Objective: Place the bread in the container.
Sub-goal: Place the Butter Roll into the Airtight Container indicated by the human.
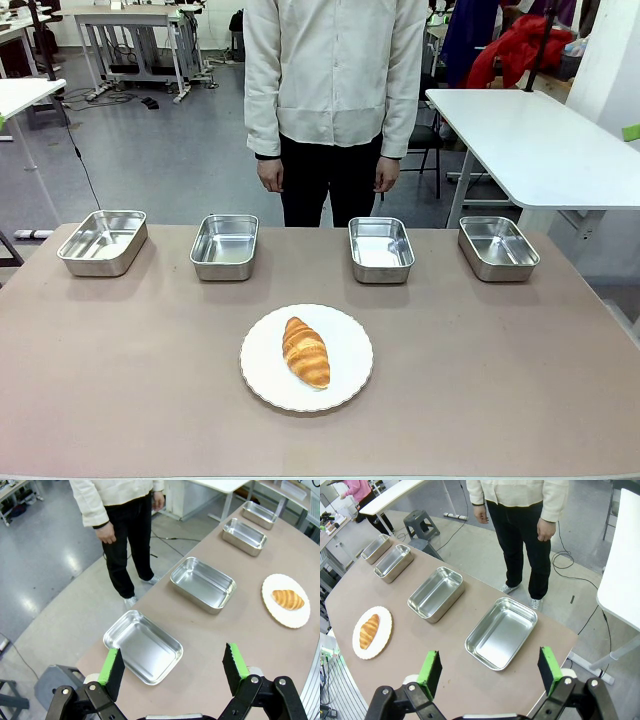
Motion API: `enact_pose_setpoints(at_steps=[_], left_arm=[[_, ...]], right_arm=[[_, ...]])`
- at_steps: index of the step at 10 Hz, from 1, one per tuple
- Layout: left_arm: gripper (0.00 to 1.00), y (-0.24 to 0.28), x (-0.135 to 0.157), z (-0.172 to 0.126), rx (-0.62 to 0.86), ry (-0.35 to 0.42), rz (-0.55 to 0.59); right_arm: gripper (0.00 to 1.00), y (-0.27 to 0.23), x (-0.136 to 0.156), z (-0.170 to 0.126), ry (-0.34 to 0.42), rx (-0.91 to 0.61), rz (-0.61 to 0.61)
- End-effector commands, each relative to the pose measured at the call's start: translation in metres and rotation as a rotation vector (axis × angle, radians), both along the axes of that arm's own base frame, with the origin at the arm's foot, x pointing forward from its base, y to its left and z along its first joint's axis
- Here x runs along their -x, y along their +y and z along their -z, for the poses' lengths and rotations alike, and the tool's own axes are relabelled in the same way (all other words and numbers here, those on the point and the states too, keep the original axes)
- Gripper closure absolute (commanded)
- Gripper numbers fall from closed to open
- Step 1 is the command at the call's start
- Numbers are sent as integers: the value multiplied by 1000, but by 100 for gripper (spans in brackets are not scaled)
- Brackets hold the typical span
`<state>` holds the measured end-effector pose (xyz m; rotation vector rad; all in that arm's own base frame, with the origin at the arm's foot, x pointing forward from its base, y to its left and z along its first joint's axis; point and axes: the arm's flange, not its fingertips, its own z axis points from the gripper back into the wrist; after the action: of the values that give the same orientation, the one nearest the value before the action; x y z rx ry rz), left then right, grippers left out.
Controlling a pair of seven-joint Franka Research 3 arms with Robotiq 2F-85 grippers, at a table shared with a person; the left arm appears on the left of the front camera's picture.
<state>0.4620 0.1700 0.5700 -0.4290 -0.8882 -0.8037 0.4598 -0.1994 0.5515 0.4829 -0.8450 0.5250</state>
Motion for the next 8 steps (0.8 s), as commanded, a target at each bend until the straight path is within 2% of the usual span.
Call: enact_pose_setpoints(at_steps=[1,8], left_arm=[[0,1,1,0,-1,-5,9],[0,1,1,0,-1,-5,9]], right_arm=[[0,1,0,-1,-3,-1,-1],[0,1,0,-1,-3,-1,-1]])
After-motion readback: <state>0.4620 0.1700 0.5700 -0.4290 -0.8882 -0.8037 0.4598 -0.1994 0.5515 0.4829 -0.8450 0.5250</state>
